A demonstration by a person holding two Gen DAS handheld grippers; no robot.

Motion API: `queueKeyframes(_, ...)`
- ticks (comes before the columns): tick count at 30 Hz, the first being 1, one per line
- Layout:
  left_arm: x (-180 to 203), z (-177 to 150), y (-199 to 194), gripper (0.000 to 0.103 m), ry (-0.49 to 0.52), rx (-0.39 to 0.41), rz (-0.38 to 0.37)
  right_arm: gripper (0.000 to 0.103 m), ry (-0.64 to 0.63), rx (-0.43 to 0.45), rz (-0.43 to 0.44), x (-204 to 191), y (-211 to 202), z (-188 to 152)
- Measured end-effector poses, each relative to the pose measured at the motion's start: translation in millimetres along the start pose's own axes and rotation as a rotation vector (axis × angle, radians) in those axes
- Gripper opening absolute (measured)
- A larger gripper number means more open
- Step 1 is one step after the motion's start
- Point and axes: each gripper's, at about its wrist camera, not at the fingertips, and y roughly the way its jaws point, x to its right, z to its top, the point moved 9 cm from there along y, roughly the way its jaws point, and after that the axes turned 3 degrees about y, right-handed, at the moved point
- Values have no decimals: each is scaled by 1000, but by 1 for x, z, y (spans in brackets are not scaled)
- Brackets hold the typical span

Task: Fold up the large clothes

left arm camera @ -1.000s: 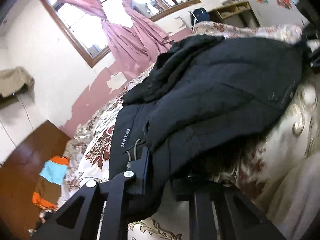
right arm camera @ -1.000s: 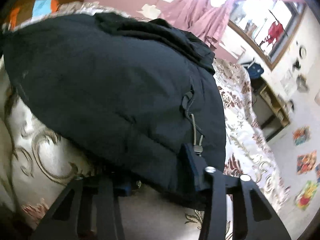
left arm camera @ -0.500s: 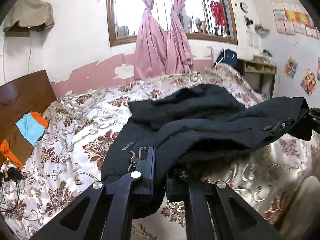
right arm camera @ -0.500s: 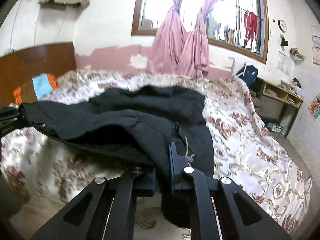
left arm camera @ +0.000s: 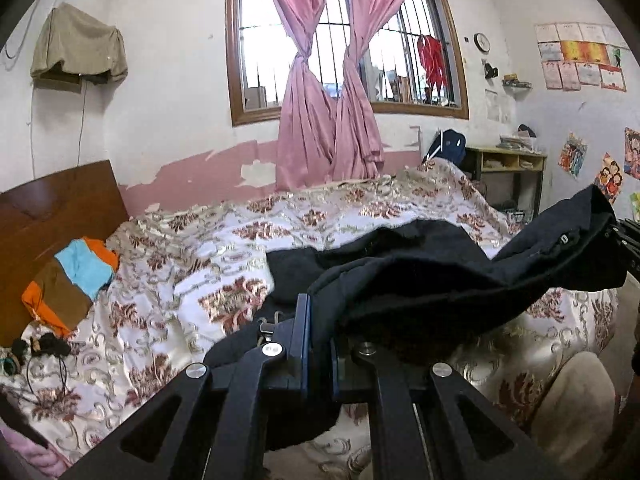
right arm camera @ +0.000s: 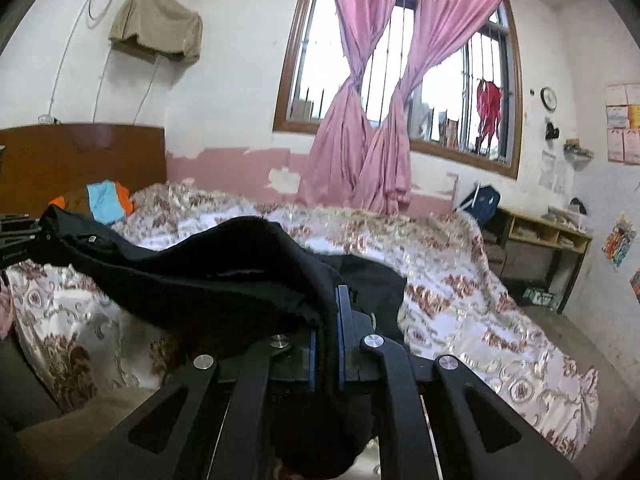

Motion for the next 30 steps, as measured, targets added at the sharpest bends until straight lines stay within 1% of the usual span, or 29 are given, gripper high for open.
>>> queueKeyframes(3,-8,30,18,7,1,25,-8,6,2,30,-1,1,14,25)
queueKeyframes(5,-15,54,41,7,10,42,-3,6,7,55,-4,5,36,46)
queueKeyframes(6,-19,68,60,7,13,45,1,6,9,66,-6,8,51,56)
queueKeyframes(8,-24,85,91,7,18,36,8,6,6,56,-6,10,90,72)
queueKeyframes(10,-30,101,134,8,9,16,12,6,43,38,28,15,135,85)
queueKeyframes(13,-41,113,194,7,-60,-33,7,6,35,20,24,14,194,94)
queueKeyframes(15,-45,116,227,7,-89,-61,16,6,43,-6,28,14,233,94)
queueKeyframes(18,-47,115,265,7,-99,-99,23,6,56,-50,33,15,286,91)
queueKeyframes(21,-46,108,295,8,-76,-135,39,6,51,-96,36,11,328,82)
queueKeyframes(25,-45,101,330,8,-34,-181,56,6,26,-140,26,7,374,72)
queueKeyframes(28,-45,95,356,8,-30,-222,60,6,3,-165,7,6,401,63)
queueKeyframes(30,-44,88,371,8,-42,-251,58,6,5,-202,4,4,421,53)
